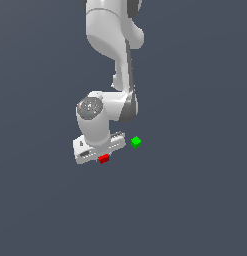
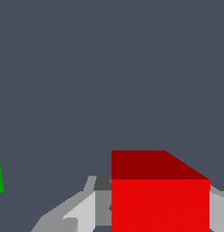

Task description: Stack the red cube on top of the green cube.

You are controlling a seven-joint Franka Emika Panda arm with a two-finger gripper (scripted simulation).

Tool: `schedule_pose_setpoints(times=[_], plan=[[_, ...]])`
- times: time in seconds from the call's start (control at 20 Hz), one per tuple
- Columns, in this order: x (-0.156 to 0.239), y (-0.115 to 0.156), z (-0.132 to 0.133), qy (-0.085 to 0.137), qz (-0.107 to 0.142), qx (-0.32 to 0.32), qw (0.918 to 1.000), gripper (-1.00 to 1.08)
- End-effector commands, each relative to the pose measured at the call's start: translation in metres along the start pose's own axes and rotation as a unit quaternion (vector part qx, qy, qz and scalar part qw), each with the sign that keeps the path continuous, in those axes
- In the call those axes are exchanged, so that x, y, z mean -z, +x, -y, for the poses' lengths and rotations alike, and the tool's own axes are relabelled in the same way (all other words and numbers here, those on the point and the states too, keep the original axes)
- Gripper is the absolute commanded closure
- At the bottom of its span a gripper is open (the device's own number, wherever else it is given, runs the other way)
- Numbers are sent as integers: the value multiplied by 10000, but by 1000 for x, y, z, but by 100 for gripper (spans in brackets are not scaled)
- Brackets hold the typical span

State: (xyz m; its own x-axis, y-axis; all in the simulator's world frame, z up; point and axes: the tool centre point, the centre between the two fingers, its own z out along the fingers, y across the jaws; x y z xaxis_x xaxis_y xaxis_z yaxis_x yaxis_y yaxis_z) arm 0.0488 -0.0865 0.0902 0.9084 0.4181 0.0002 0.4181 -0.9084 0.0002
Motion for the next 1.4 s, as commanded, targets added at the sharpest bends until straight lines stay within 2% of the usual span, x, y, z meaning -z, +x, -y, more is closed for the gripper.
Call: schedule_pose_setpoints(times=[0.0,0.3,0.75,1.05,1.35], plan=[[14,0,0,1,1,0,10000,108],[30,1,-1,1,1,0,10000,108],[26,-1,9,-2,-3,1,10000,108],[18,-7,34,-2,-3,1,10000,108],[5,-18,80,-2,-3,1,10000,108]])
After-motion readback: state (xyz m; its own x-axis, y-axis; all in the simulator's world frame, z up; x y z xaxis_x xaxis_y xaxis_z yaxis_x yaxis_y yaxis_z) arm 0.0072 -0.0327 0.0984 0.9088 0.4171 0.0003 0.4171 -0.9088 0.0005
